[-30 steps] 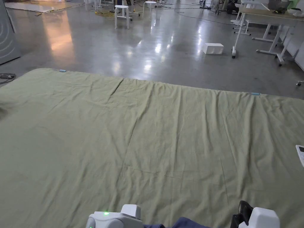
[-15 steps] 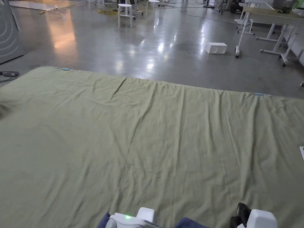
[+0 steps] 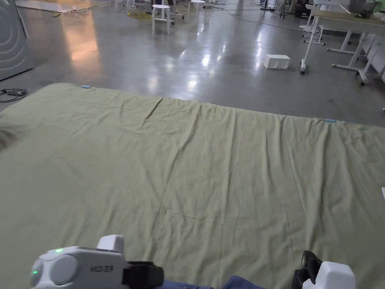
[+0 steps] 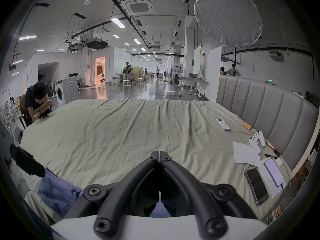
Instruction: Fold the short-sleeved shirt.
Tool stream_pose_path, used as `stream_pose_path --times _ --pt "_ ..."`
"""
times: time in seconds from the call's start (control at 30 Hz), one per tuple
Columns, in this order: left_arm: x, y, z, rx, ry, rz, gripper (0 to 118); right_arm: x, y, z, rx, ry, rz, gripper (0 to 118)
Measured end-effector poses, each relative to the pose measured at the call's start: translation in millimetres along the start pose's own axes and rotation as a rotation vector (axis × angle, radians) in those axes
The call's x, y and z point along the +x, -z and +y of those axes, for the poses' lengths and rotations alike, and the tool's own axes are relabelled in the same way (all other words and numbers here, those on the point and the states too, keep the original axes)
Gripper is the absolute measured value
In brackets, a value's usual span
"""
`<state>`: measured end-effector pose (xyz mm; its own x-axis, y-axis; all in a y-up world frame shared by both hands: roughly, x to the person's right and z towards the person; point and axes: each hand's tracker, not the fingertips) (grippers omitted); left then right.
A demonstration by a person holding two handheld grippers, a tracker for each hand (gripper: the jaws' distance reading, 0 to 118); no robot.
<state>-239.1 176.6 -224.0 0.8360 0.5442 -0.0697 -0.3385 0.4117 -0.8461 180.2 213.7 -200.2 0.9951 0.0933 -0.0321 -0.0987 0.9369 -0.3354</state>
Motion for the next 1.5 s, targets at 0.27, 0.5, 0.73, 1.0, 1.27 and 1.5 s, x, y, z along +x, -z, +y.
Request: stream_pose_path --times 0.27,0.5,0.73,1.0,1.27,1.5 --pt "-90.8 12.6 -13.0 -0.150 -0.152 -0.105 74 3.5 -1.8 10.4 0.048 -0.004 -0.015 0" --pt "-124.6 35.0 -29.4 -0.088 -0.315 -0.383 79 4.9 -2.2 10.9 0.044 -0.006 -0.027 0" --pt "-105.7 58.9 -38.0 -0.080 -0.259 -0.465 77 2.4 -4.7 7.5 0.027 -0.009 -0.028 0" --pt "-116.5 69.6 -47.0 -0.064 -0.295 -0.450 16 1.3 -7.8 5.8 0.018 -0.016 -0.037 0" --pt "-124.2 40.2 -38.5 -0.023 -0.349 -0.547 13 -2.3 -9.1 4.9 0.010 -0.026 -0.031 0" --pt "-122.9 -30.1 3.4 0.029 -0.258 -0.420 12 -4.1 -9.2 7.5 0.016 -0.032 -0.021 0"
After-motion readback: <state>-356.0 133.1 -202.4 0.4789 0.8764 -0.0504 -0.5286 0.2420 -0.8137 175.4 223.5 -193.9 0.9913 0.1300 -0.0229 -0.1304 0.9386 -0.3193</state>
